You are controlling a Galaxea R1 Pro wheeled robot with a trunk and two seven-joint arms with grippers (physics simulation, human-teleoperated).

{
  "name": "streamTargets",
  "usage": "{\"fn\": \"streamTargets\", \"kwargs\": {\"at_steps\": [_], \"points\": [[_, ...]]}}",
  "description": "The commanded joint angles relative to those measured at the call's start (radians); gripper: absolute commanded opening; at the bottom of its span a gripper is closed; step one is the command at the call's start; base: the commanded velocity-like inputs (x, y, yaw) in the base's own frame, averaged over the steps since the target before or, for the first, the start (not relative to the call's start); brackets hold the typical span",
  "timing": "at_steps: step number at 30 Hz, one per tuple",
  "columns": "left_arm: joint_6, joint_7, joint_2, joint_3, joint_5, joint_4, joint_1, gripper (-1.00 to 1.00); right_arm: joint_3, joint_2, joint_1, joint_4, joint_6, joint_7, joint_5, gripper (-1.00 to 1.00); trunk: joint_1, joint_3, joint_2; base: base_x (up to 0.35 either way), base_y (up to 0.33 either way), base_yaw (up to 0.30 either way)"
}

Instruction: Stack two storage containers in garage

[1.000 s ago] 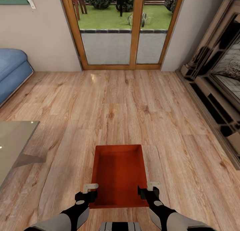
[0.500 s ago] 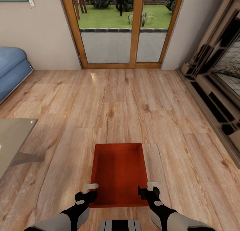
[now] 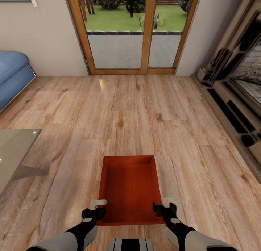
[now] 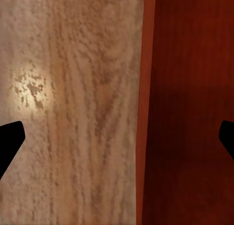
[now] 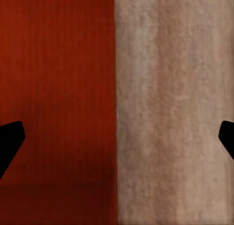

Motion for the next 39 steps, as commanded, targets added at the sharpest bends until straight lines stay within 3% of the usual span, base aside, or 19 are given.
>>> {"fn": "streamTargets", "kwargs": {"at_steps": [1,24,39], "points": [[-0.003,0.004,0.0,-0.009,0.009,0.001,-0.001,1.0,0.001,-0.001,-0.001,0.001,-0.002,-0.006,0.006,1.0,0.0,-0.001,0.0,0.0,0.0,0.0],[-0.003,0.004,0.0,-0.009,0.008,0.001,0.0,1.0,-0.002,-0.003,-0.001,0.001,-0.001,-0.006,0.006,1.0,0.0,-0.001,0.0,0.0,0.0,0.0],[-0.003,0.004,0.0,-0.009,0.008,0.001,0.0,1.0,-0.002,-0.004,-0.001,0.001,-0.002,-0.006,0.006,1.0,0.054,-0.044,-0.098,0.0,0.0,0.0]]}}
